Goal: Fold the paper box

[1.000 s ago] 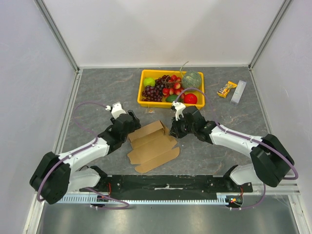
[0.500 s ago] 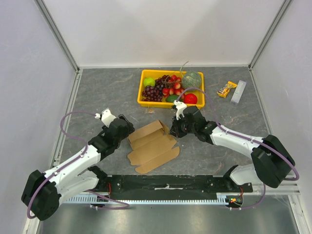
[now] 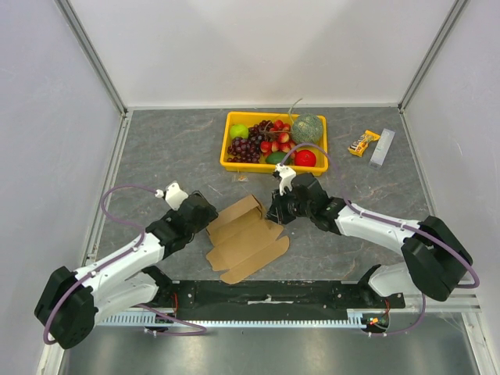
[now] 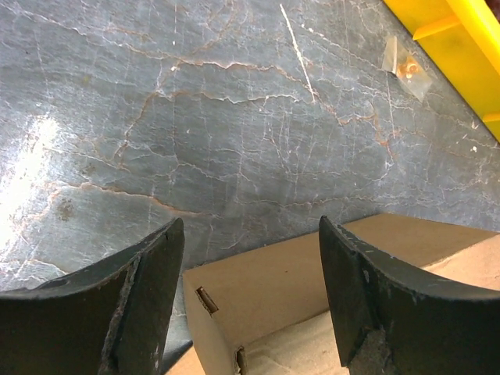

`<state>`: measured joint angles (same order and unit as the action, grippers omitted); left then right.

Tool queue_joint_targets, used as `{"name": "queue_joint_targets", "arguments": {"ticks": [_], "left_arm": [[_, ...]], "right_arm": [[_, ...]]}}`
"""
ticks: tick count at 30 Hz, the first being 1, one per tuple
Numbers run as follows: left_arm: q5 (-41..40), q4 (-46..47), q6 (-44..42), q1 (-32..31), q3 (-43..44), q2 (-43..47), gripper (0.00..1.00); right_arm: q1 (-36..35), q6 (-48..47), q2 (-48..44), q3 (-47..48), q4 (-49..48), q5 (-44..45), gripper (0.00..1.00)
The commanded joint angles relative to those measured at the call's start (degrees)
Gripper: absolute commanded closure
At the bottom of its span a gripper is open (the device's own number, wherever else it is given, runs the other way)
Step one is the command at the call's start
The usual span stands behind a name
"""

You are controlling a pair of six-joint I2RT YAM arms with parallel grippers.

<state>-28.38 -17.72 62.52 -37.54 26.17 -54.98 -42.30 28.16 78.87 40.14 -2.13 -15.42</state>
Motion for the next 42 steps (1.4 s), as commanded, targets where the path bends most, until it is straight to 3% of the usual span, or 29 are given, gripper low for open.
{"name": "queue_joint_targets", "arguments": {"ticks": [1, 12, 16, 28, 37, 42], "left_arm": [[-2.2, 0.0, 4.0, -0.7, 1.2, -1.4, 0.24], [-2.6, 0.5, 3.3, -0.9, 1.3, -2.5, 0.24], [-2.8, 0.4, 2.7, -0.9, 1.2, -2.2, 0.24], [-3.4, 0.4, 2.3, -0.9, 1.6, -2.3, 0.24], [-3.4, 0.4, 2.0, -0.8, 1.7, -2.2, 0.24], [-3.5, 0.4, 1.6, -0.9, 1.6, -1.6, 0.24]], "right_arm": [[-0.6, 1.0, -1.0, -0.6, -3.9, -2.7, 0.75], [-0.4, -1.0, 0.8, -1.2, -9.7, -12.4, 0.5], [1.0, -5.9, -2.7, -0.7, -5.7, -8.6, 0.45], [3.5, -20.8, -10.6, 1.2, 6.3, 15.1, 0.34], [6.7, -21.6, -3.5, 3.1, -0.4, 19.8, 0.36], [7.1, -29.2, 2.8, 6.1, -0.4, 9.1, 0.43]]}}
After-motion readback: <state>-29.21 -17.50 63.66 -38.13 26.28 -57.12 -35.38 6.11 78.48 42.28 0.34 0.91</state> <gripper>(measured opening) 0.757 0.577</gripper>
